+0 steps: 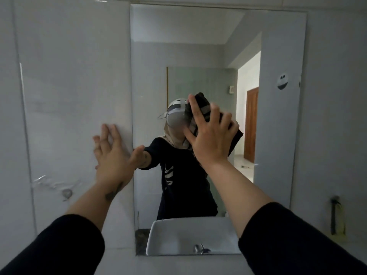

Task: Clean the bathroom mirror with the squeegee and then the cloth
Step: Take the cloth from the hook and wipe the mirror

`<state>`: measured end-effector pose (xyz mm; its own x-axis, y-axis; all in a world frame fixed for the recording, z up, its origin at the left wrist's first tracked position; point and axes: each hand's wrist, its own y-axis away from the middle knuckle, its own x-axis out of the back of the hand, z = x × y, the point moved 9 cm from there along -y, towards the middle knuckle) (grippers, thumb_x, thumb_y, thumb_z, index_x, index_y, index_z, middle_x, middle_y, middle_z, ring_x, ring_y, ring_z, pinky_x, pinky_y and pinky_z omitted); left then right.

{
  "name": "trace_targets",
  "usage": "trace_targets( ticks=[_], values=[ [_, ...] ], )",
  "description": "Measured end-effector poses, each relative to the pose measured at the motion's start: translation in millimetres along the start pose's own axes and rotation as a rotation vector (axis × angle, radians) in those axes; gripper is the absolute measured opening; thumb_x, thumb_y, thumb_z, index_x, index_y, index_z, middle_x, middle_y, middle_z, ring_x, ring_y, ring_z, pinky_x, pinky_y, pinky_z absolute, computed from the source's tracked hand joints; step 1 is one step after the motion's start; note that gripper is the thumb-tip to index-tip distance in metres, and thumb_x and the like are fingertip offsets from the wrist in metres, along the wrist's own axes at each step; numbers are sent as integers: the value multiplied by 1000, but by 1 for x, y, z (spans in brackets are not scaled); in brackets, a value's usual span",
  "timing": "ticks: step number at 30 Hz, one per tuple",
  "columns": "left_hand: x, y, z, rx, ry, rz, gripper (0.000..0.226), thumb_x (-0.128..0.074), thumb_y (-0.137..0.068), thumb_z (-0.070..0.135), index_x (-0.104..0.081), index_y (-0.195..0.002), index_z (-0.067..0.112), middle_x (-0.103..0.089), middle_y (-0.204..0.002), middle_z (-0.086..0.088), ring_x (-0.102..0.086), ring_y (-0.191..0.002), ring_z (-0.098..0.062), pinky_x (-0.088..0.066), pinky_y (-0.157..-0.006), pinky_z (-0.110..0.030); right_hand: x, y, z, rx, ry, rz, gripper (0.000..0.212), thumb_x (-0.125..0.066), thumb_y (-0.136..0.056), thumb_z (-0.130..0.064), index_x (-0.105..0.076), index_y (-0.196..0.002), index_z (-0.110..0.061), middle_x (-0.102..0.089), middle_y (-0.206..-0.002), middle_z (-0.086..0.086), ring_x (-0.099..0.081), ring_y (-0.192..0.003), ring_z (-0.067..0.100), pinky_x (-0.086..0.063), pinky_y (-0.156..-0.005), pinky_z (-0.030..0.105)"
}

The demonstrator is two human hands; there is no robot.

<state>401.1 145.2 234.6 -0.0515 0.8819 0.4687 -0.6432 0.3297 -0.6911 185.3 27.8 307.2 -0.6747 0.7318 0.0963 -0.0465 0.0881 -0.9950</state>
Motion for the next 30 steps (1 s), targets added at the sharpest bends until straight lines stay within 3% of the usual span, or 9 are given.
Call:
trace_targets(
  ticks=[6, 13, 19, 24, 30],
  values=[
    [8, 21, -8, -106, 73, -5, 90, -42, -88, 63, 10, -151, 25, 19, -158, 9, 18, -145, -14, 3, -113, -35, -9, -3, -98, 292, -20, -34, 65, -40, -87, -61, -20, -146, -42, -48, -128, 7, -47, -102, 32, -38, -83, 47],
    [-31, 87, -47, -4, 65, -85, 82, -41, -94, 49, 13, -149, 23, 21, -158, 5, 16, -146, -17, -7, -119, -52, -25, 60, -141, 488, -46, -91, 62, -36, -92, -56, -15, -148, -39, -45, -130, 11, -45, -105, 35, -35, -86, 51],
    [-45, 102, -48, -3, 81, -67, 71, -40, -97, 39, 3, -151, 24, 16, -159, 4, 13, -146, -20, -11, -118, -53, -30, 100, -117, 482, -25, -73, 63, -34, -92, -58, -13, -149, -40, -41, -129, 12, -45, -107, 35, -35, -88, 52],
    [-44, 101, -52, 9, 52, -67, 71, -41, -98, 36, 7, -150, 30, 19, -158, 9, 13, -146, -18, -19, -115, -48, -27, 105, -74, 373, -21, -85, 65, -34, -90, -61, -8, -147, -44, -31, -129, 11, -39, -109, 33, -33, -90, 51],
    [-48, 100, -52, 7, 60, -26, 69, -43, -99, 27, 2, -151, 26, 16, -159, 6, 14, -146, -19, -9, -118, -45, -20, 109, 8, 208, 37, -90, 60, -36, -91, -63, -21, -145, -45, -31, -127, 8, -35, -106, 30, -30, -87, 46]
  ],
)
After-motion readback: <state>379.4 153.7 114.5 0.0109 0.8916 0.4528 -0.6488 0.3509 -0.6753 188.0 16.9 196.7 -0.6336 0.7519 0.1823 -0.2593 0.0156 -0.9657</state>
